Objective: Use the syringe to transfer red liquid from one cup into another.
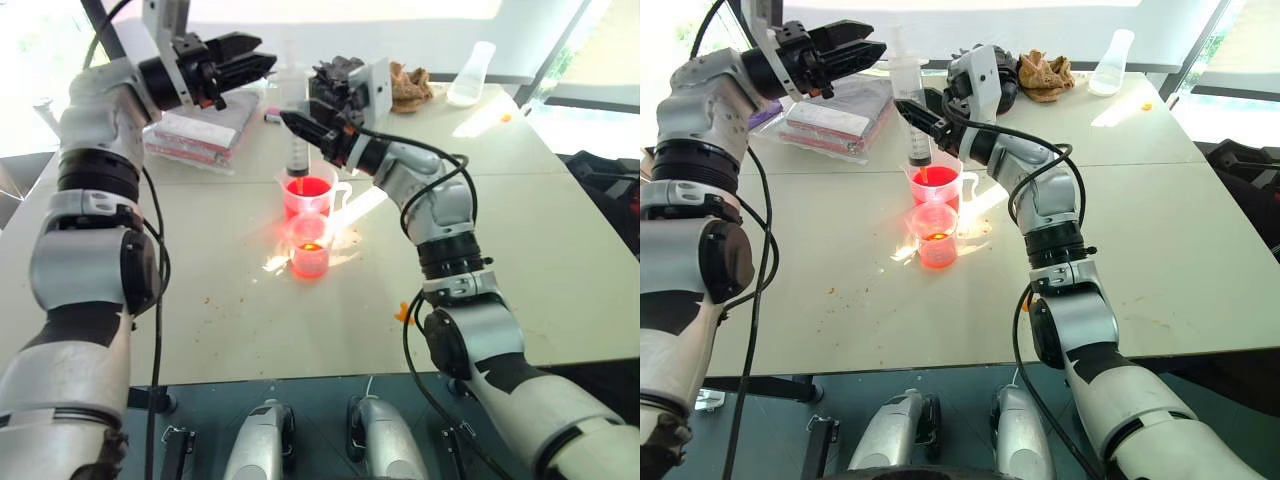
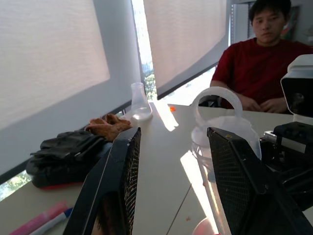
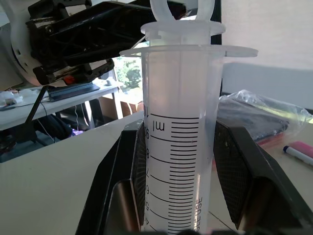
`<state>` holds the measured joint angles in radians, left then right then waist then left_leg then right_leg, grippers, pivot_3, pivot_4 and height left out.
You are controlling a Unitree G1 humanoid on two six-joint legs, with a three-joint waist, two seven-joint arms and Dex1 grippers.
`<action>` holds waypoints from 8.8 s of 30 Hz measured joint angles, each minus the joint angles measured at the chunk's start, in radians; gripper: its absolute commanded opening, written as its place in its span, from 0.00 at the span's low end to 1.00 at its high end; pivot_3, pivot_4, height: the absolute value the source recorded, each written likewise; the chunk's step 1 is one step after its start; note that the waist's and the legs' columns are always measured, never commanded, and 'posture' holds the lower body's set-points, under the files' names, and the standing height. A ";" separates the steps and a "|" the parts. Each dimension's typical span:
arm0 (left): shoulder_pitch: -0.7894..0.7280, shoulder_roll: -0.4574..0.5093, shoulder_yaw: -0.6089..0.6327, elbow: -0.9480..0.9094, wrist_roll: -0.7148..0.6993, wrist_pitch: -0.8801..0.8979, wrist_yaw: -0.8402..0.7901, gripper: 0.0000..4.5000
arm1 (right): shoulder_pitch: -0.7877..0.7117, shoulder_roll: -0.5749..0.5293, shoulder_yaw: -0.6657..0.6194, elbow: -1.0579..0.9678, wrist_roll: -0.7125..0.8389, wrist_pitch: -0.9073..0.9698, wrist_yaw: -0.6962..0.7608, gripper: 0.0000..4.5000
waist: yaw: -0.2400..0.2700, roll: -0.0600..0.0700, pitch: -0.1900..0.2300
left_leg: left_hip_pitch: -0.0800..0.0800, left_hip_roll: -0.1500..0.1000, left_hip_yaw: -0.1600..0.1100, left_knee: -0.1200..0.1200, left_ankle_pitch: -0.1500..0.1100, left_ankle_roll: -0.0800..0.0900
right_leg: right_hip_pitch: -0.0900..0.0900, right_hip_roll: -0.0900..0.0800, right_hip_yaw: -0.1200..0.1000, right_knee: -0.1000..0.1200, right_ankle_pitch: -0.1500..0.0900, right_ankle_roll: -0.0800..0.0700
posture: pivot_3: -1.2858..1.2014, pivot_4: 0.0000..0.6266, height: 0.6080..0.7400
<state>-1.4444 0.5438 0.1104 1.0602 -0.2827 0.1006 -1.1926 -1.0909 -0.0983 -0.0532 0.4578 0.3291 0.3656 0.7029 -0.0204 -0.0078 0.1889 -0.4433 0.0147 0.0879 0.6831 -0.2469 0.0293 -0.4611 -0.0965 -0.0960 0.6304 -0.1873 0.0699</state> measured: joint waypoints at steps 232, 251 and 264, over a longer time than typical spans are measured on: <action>1.129 0.035 0.225 -1.387 -0.394 0.692 0.423 0.53 | 0.010 -0.465 -0.082 0.041 0.342 1.101 -0.289 0.32 | 0.004 -0.002 -0.001 | 0.002 0.001 -0.001 0.000 0.000 0.001 | 0.001 0.000 0.002 -0.001 0.000 -0.001 | 0.52 0.24 1.00; 1.221 0.201 0.222 -1.372 -0.456 0.669 0.313 0.53 | -0.046 -0.400 0.064 0.296 0.103 0.953 -0.166 0.98 | 0.008 -0.001 -0.001 | 0.001 0.000 -0.001 0.000 0.000 0.000 | 0.001 0.000 0.002 -0.002 0.000 -0.001 | 0.52 0.24 1.00; 1.208 0.280 0.221 -1.346 -0.493 0.680 0.261 0.53 | 0.135 -0.656 -0.179 -0.287 0.275 1.057 -0.004 0.98 | 0.009 -0.002 -0.001 | 0.001 0.002 -0.002 -0.001 -0.001 0.000 | 0.002 0.001 0.000 -0.007 0.000 -0.001 | 0.52 0.24 1.00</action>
<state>-0.2366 0.8242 0.3319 -0.2862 -0.7753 0.7801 -0.9314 -0.9555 -0.7542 -0.2324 0.1711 0.6045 1.4229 0.6988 -0.0116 -0.0099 0.1881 -0.4422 0.0163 0.0858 0.6819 -0.2479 0.0296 -0.4596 -0.0958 -0.0957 0.6234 -0.1877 0.0688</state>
